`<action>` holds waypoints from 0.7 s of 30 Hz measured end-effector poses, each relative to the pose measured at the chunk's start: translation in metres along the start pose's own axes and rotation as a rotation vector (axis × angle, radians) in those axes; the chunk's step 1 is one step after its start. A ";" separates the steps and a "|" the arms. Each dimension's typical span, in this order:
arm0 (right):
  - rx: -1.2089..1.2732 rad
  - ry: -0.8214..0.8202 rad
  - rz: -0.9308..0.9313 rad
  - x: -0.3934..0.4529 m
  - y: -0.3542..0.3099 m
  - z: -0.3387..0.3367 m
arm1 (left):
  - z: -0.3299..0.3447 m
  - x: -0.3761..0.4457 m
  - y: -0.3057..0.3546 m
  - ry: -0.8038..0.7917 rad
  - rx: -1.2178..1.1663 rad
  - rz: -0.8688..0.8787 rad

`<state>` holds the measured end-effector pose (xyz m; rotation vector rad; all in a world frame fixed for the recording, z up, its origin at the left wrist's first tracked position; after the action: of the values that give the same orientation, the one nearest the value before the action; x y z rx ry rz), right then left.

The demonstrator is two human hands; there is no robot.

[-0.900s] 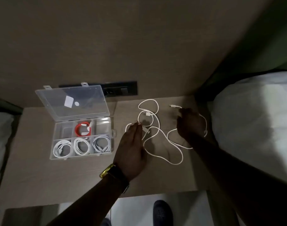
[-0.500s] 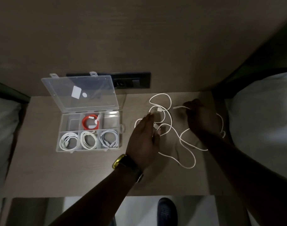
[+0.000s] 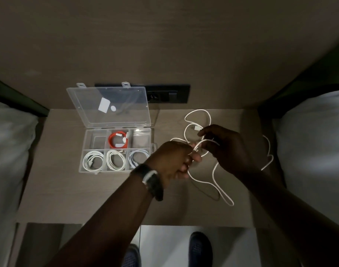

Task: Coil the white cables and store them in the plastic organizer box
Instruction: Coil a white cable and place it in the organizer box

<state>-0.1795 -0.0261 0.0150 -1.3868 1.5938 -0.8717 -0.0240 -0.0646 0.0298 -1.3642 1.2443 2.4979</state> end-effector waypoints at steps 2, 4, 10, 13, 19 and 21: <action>0.212 -0.029 -0.013 -0.002 -0.004 0.016 | 0.007 -0.012 -0.002 -0.262 -0.468 0.038; 0.264 -0.110 0.045 -0.011 -0.008 0.044 | 0.002 -0.018 0.003 -0.351 -0.821 0.240; -0.165 -0.516 -0.027 -0.063 -0.043 0.090 | -0.044 -0.021 0.000 0.032 -0.839 0.627; -0.387 -0.549 -0.091 -0.063 -0.074 0.066 | -0.052 -0.030 -0.004 0.203 -0.369 0.622; -0.547 -0.014 -0.260 -0.003 -0.099 -0.003 | -0.015 -0.042 -0.021 -0.100 -0.160 0.341; -0.425 0.018 -0.204 0.010 -0.083 0.004 | -0.008 -0.046 -0.021 -0.269 -0.472 0.323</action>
<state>-0.1423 -0.0487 0.0865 -1.8685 1.7396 -0.6834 0.0185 -0.0406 0.0473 -0.8821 0.9179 3.2200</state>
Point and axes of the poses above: each hand's wrist, its own x-axis towards the middle knuckle, its own z-axis out of the palm, y = z × x, the point moved 4 cm from there along x, towards the middle knuckle, and after that the axes turned 12 degrees about -y, right-handed, at the moved point
